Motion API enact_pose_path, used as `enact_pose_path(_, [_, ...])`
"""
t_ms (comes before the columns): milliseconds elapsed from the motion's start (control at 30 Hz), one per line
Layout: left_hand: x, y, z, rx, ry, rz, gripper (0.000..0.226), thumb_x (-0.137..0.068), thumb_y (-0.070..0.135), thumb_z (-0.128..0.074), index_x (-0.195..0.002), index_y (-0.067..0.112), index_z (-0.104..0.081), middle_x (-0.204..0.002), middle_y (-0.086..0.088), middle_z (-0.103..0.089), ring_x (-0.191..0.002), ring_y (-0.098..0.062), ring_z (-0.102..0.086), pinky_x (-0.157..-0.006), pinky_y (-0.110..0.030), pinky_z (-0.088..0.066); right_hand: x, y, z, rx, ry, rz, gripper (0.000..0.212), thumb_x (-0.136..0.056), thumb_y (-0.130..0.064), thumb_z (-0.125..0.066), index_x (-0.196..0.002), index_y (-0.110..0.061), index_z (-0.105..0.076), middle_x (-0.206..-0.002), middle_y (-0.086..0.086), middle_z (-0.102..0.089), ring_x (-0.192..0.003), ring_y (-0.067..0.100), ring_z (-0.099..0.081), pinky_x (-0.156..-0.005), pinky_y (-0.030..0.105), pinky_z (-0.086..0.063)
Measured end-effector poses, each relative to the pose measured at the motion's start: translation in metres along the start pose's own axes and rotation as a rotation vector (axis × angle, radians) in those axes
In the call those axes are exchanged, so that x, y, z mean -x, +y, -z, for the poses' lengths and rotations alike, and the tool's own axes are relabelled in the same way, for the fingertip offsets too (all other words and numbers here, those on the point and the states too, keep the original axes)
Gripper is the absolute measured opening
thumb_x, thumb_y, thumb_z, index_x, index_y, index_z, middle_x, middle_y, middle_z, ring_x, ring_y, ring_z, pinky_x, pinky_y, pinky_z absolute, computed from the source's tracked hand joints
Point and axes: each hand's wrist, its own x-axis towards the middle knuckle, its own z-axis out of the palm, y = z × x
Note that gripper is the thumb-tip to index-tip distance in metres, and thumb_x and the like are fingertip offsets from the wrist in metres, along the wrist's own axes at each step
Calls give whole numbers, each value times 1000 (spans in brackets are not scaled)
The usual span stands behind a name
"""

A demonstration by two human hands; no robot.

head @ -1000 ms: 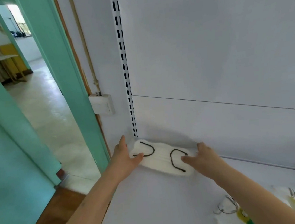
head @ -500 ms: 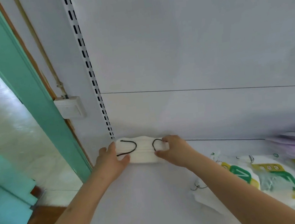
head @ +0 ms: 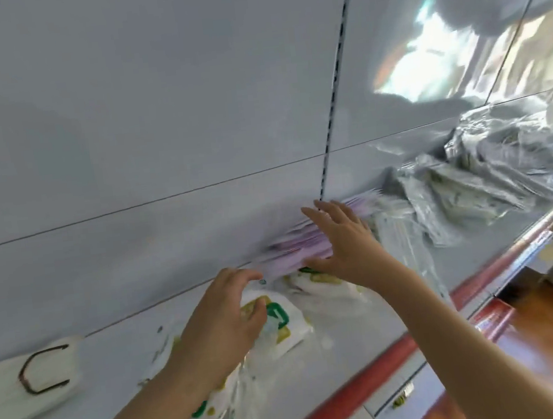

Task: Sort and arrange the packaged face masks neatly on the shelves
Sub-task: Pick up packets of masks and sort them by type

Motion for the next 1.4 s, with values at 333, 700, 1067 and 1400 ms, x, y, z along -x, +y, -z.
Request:
enact_pose_path(333, [-82,44,-74,-156,120,135,35,-97,30,-62,-130,21,-61,-122,3,-58,-116,-19,-46,-96,-28,-41,-65,93,7,25,36,15,41,-95,-38,-61,-135,-30,-58,-137,-3,-60,-129,22,-51,-105,33,-39])
enact_pose_path(700, [-100,91,-59,1212,156,763,56,-97,58,-50,-121,11,-66,-114,-18,-75,-104,-36,-73,-75,-44,-64,-36,96,-16,-311,345,548,33,-58,8,-68,-76,-18,-59,-84,-8,-59,-79,16,-54,-62,27,-46])
enact_pose_path(1067, [-63,66,-66,978,478,712,29,-92,-1,-65,-119,8,-67,-95,-5,-80,-78,-15,-77,-59,-22,-57,-20,106,-25,-395,81,376,79,-81,-85,-36,-142,-35,-45,-159,-13,-28,-148,15,-23,-118,37,-23])
enact_pose_path(1400, [-77,74,-54,1015,446,553,19,-91,31,-69,-96,12,-68,-86,-4,-74,-85,-28,-71,-76,-38,-57,-24,49,-18,-46,277,462,107,-57,-31,-89,-151,-14,-39,-128,3,-65,-117,24,-63,-105,38,-47])
